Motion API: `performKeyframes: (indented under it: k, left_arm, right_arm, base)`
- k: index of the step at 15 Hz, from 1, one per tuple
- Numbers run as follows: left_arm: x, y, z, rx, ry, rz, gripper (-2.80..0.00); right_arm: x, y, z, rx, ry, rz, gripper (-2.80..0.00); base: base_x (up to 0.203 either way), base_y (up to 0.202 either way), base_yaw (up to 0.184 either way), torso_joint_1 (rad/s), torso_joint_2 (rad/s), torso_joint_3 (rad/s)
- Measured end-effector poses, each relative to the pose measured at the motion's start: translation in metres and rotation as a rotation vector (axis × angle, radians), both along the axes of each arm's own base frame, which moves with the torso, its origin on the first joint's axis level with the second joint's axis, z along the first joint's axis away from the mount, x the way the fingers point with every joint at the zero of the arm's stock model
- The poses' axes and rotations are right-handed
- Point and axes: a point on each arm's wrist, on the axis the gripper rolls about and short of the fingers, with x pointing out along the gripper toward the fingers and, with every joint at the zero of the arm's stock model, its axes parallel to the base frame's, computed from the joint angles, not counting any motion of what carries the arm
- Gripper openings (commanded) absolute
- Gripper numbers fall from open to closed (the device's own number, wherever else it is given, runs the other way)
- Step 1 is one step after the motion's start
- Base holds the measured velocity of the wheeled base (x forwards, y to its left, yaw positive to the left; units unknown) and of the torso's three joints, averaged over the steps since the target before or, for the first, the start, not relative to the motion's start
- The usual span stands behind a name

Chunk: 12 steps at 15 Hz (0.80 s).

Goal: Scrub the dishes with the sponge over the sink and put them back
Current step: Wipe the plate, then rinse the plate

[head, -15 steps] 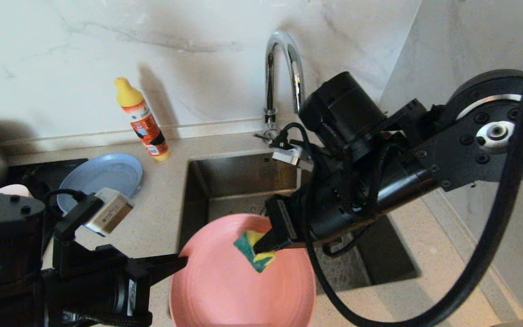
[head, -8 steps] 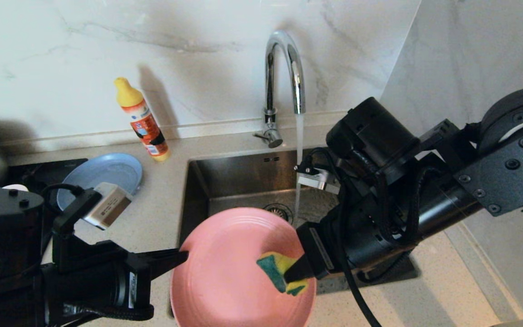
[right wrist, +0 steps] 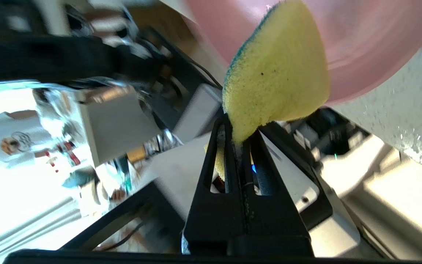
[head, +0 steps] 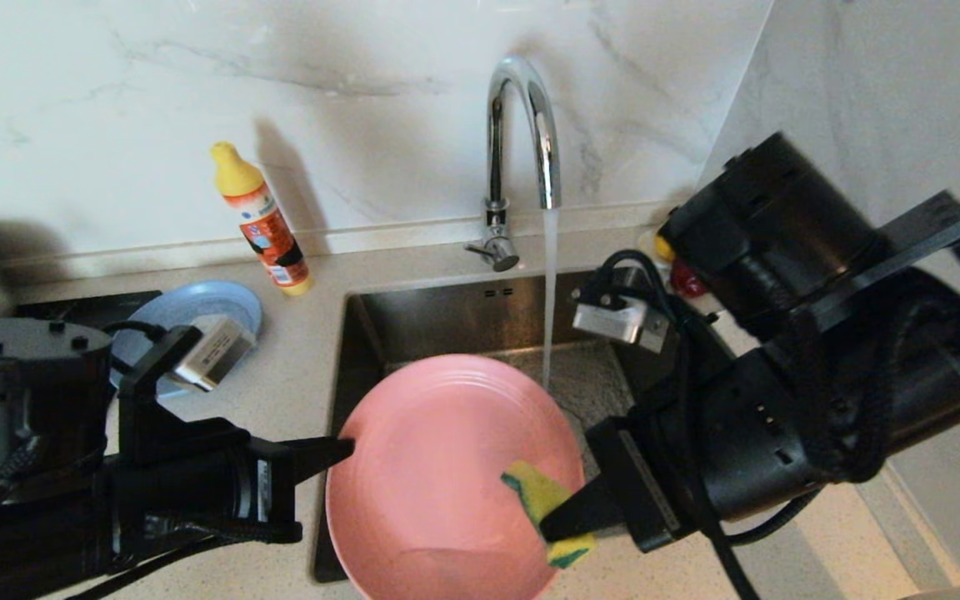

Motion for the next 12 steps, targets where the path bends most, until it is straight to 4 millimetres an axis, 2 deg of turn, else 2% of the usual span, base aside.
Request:
performKeyframes:
  k: [2,3,6,9,12]
  left_arm:
    - [0.016,-0.007,0.004,-0.012,0.013,0.027,-2.80]
    - [0.027,-0.013,0.004,-0.010,0.019,0.046,-2.80]
    - [0.069,-0.033,0.006,-0.015,0.031,0.123,-2.80]
    - [0.107,-0.055,0.003,-0.024,0.037,0.151,-2.80]
    - [0.135,-0.071,-0.010,-0.009,0.048,0.169,-2.80]
  right_arm:
    - [-0.010,-0.027,0.033,0.089,-0.083,-0.040,-2.80]
    - [-0.014,-0.048,0.049,0.131,-0.127,-0.086,-2.80]
    - [-0.025,-0.105,0.078,0.203,-0.232,-0.260,-2.80]
    - [-0.035,-0.145,0.077,0.207,-0.267,-0.415,-2.80]
    - [-0.043,-0.163,0.061,0.185,-0.244,-0.495,-2.80]
  base:
    - [0.000,0.000,0.000,0.000,0.00,0.000]
    - [0.000,0.000,0.000,0.000,0.00,0.000]
    - [0.000,0.000,0.000,0.000,0.00,0.000]
    - [0.000,0.000,0.000,0.000,0.00,0.000]
    - [0.000,0.000,0.000,0.000,0.00,0.000]
